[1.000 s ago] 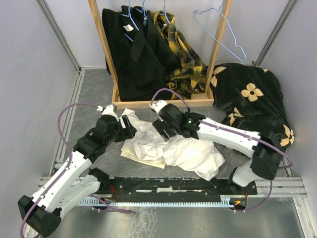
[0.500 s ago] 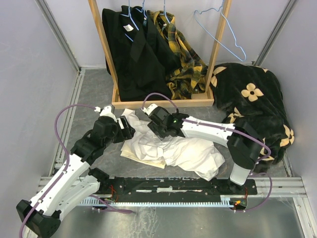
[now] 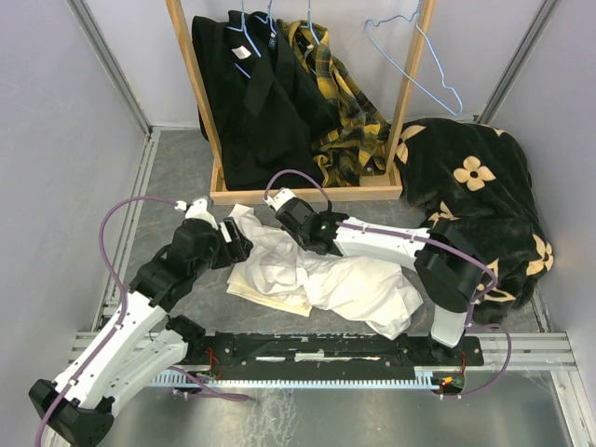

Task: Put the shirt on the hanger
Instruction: Adjust the shirt at the center of the board.

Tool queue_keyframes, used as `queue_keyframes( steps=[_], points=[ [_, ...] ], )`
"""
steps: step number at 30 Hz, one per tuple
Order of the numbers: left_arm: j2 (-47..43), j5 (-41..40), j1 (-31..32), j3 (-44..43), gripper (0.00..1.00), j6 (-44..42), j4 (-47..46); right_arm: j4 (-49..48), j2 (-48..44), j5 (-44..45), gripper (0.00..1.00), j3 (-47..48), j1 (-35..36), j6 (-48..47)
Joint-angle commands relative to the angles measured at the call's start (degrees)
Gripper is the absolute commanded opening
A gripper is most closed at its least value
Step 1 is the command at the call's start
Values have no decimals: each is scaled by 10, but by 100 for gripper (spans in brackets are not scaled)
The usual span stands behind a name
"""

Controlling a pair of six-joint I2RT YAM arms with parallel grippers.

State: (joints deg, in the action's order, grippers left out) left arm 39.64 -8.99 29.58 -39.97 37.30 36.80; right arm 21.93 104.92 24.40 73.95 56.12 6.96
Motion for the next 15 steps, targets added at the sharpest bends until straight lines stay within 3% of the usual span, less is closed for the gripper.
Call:
queue_keyframes(
  steps=[1, 6, 15],
  points=[
    [-17, -16, -4, -43, 81, -17, -16, -60, -76, 51, 0, -19, -2, -14],
    [-44, -18, -3, -85, 82, -60, -19, -123, -197, 39, 0, -73, -2, -57],
    [-37, 24, -3, -174, 83, -155, -45, -192, -392, -73, 0, -121, -3, -110]
  ],
)
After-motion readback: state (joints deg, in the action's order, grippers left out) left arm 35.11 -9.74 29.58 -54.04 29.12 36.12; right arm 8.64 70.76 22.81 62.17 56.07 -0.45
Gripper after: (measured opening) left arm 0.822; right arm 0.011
